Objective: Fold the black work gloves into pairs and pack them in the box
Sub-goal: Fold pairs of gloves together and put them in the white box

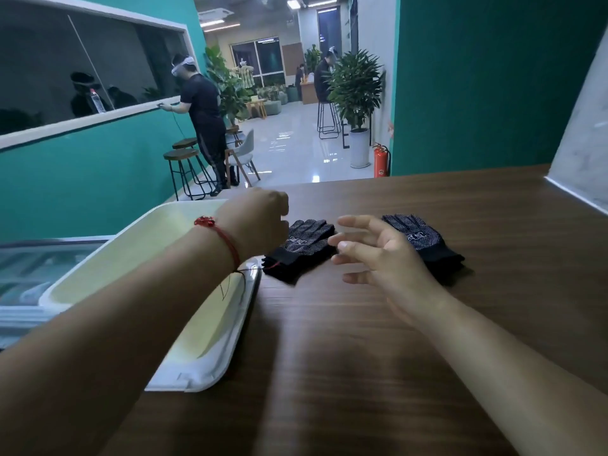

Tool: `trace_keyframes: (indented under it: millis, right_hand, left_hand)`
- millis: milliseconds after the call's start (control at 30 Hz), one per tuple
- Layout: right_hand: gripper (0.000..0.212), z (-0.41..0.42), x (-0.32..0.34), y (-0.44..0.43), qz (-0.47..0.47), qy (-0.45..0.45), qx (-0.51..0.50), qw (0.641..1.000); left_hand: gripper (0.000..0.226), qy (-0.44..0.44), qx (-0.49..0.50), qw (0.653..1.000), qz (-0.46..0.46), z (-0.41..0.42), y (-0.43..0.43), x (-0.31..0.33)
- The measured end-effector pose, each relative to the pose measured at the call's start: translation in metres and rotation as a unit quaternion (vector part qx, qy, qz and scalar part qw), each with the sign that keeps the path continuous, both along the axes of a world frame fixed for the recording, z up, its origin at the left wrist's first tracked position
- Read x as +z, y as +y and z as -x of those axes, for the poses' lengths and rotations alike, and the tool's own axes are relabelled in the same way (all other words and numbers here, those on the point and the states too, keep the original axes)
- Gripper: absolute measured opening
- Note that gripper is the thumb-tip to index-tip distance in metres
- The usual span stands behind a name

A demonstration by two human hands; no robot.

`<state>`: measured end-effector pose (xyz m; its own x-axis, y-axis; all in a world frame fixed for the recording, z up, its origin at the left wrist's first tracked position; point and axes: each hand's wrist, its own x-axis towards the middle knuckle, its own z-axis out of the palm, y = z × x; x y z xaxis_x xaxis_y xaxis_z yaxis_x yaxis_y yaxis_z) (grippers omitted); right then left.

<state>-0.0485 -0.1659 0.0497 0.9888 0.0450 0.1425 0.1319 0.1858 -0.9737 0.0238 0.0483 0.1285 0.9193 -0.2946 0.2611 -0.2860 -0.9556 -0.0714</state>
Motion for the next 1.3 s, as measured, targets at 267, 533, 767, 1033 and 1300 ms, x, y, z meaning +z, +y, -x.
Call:
trace_keyframes:
  millis: [267, 533, 767, 1033, 1300]
  right_hand:
    - [0.028, -0.010, -0.033, -0.052, 0.200, -0.080, -0.118, 0.969]
    - [0.030, -0.019, -0.078, -0.079, 0.594, -0.133, -0.198, 0.768]
    - [0.027, -0.032, -0.087, -0.095, 0.627, -0.125, -0.282, 0.715]
    - [0.039, -0.031, -0.085, -0.097, 0.652, -0.065, -0.258, 0.710]
    - [0.046, -0.029, -0.083, -0.096, 0.646, -0.058, -0.252, 0.718]
  left_hand:
    - [0.020, 0.046, 0.051, 0.996, 0.058, -0.025, -0.025, -0.085]
    - [0.018, -0.026, 0.075, 0.990, 0.119, -0.030, -0.017, -0.134]
    - [0.017, -0.090, 0.094, 0.973, 0.190, -0.036, -0.015, -0.151]
    - [0.013, -0.178, -0.005, 0.958, 0.227, -0.014, -0.033, -0.142]
    - [0.027, 0.005, -0.201, 0.960, 0.193, 0.026, -0.064, -0.141]
